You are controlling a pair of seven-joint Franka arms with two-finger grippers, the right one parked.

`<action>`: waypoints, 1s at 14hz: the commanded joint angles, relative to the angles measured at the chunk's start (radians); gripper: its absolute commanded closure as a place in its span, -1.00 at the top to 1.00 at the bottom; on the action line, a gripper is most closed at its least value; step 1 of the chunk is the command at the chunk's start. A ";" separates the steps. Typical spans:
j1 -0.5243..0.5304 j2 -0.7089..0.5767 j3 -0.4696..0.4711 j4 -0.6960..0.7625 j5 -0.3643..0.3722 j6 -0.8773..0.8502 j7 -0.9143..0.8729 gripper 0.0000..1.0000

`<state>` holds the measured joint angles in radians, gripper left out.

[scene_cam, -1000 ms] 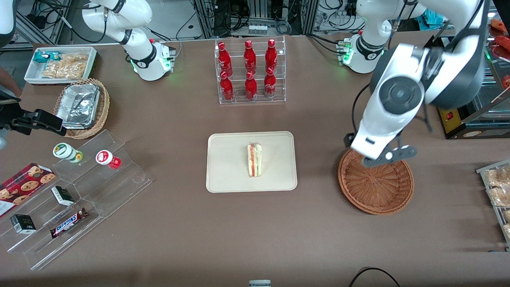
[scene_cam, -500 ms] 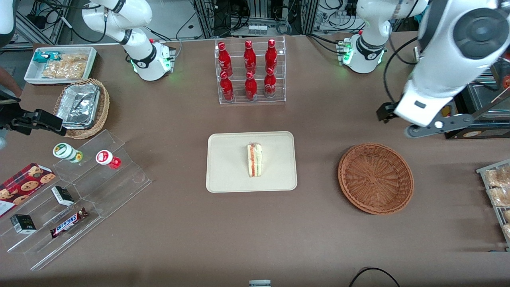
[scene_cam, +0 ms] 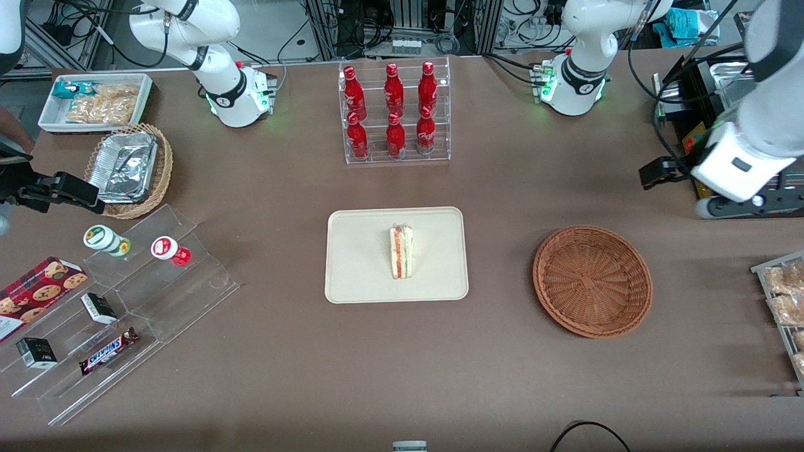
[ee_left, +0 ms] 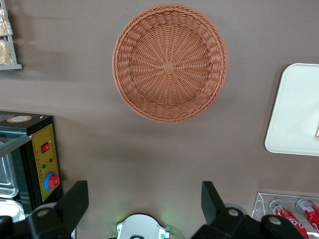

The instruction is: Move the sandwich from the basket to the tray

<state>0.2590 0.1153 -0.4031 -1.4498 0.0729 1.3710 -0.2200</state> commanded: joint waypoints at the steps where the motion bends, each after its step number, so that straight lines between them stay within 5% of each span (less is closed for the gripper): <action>1: 0.019 0.004 -0.010 0.022 -0.016 -0.026 0.022 1.00; 14: 0.014 0.024 -0.008 0.058 0.039 -0.016 0.019 1.00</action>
<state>0.2760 0.1177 -0.4049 -1.4297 0.0938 1.3710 -0.2063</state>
